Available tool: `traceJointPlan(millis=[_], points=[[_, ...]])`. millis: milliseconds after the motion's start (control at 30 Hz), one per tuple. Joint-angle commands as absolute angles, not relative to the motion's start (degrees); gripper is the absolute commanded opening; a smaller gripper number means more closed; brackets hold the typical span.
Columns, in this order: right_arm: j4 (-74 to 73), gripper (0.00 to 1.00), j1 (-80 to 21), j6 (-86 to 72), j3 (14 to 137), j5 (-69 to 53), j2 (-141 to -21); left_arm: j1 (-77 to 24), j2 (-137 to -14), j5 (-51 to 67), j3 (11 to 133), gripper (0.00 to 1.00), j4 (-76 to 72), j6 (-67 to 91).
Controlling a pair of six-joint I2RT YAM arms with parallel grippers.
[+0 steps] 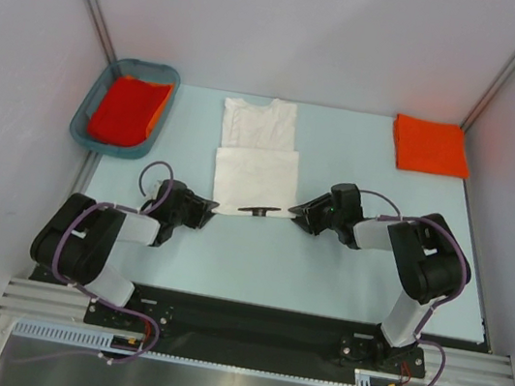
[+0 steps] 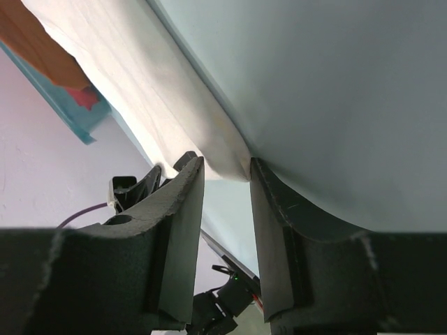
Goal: Fold and stack the t-shirts
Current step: Fold the tshirt
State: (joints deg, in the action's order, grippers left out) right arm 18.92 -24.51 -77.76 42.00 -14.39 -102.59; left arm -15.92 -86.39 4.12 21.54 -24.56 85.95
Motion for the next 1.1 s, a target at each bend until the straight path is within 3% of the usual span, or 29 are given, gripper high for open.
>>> traceJointPlan(millis=[0, 133, 333, 433, 700, 900, 1067], points=[[16.43, 0.38, -24.52, -77.69, 41.13, -12.13, -104.59, -15.56, -87.54, 2.99, 19.51, 0.39, -18.72, 85.08], [17.05, 0.34, -24.61, -78.22, 40.52, -12.04, -104.94, -15.56, -87.19, 2.81, 20.04, 0.37, -17.75, 84.29], [18.02, 0.21, -24.26, -78.58, 40.17, -12.30, -105.38, -15.03, -88.06, 3.69, 19.43, 0.27, -18.98, 83.94], [17.93, 0.02, -23.65, -77.79, 40.78, -13.27, -106.00, -14.42, -89.46, 5.79, 19.51, 0.01, -20.56, 83.41], [11.44, 0.00, -22.85, -72.95, 38.95, -16.17, -100.56, -14.24, -82.98, 8.18, 16.98, 0.00, -15.22, 78.84], [8.62, 0.00, -25.56, -74.43, 33.24, -14.77, -91.42, -14.41, -69.28, 8.88, 9.94, 0.00, -10.03, 79.28], [6.42, 0.00, -30.67, -77.07, 28.31, -12.58, -81.16, -15.03, -54.61, 8.70, 8.70, 0.00, 3.04, 77.00]])
